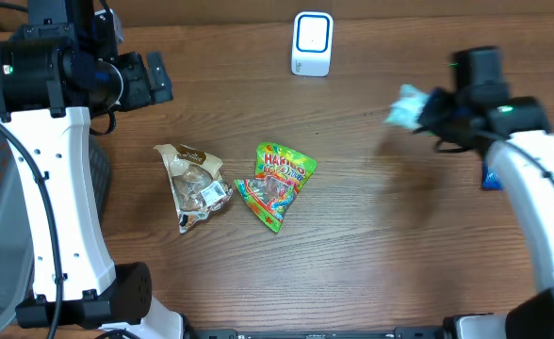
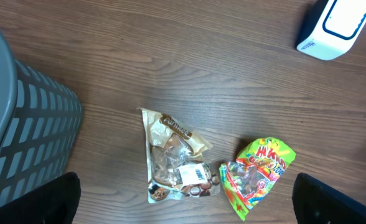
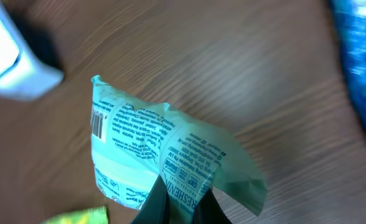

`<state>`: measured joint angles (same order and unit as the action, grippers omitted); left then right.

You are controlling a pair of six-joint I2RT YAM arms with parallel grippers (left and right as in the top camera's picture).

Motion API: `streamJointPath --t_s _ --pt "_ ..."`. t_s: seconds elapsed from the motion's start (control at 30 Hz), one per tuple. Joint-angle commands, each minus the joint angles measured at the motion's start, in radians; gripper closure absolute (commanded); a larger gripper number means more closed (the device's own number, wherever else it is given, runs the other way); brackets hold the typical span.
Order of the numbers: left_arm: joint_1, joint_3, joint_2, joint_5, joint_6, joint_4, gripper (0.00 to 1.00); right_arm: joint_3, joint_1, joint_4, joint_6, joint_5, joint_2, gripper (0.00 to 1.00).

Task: Scan the item barcode
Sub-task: 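Carry the wipes pack to the right edge and release it beside the blue bar, then move the right gripper to the green Haribo bag and grasp it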

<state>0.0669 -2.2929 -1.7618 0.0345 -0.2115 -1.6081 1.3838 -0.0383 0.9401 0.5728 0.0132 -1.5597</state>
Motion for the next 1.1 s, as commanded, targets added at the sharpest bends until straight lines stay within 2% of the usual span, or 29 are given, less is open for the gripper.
streamJointPath --t_s 0.0,0.17,0.37,0.47,0.53,0.63,0.7,0.77,0.83,1.07 --pt "-0.004 0.000 0.016 0.010 -0.017 0.000 0.00 -0.032 0.108 -0.024 0.056 -0.090 -0.011 0.96" --pt "-0.004 0.000 0.016 0.010 -0.017 0.000 0.00 -0.109 0.203 -0.113 0.048 -0.089 -0.032 0.96" --pt "-0.004 0.000 0.016 0.010 -0.017 0.000 0.00 -0.197 0.233 -0.166 0.057 0.004 -0.089 0.95" --pt "-0.004 0.000 0.016 0.010 -0.017 0.000 0.00 -0.202 0.236 -0.154 0.056 0.044 -0.115 0.79" --pt "-0.004 0.000 0.016 0.010 -0.017 0.000 0.01 -0.202 0.237 -0.146 0.056 0.063 -0.124 0.76" --pt "-0.004 0.000 0.016 0.010 -0.017 0.000 0.00 -0.202 0.237 -0.141 0.056 0.076 -0.126 0.62" --pt "-0.004 0.000 0.016 0.010 -0.017 0.000 0.00 -0.201 0.237 -0.142 0.048 0.075 -0.126 0.35" --pt "-0.004 0.000 0.016 0.010 -0.017 0.000 0.00 -0.192 0.237 -0.140 0.045 0.071 -0.125 0.20" --pt "-0.004 0.000 0.016 0.010 -0.017 0.000 0.00 -0.167 0.236 -0.137 -0.018 0.021 -0.123 0.15" --pt "-0.004 0.000 0.016 0.010 -0.017 0.000 0.00 0.010 0.174 -0.073 -0.254 -0.270 -0.121 0.17"
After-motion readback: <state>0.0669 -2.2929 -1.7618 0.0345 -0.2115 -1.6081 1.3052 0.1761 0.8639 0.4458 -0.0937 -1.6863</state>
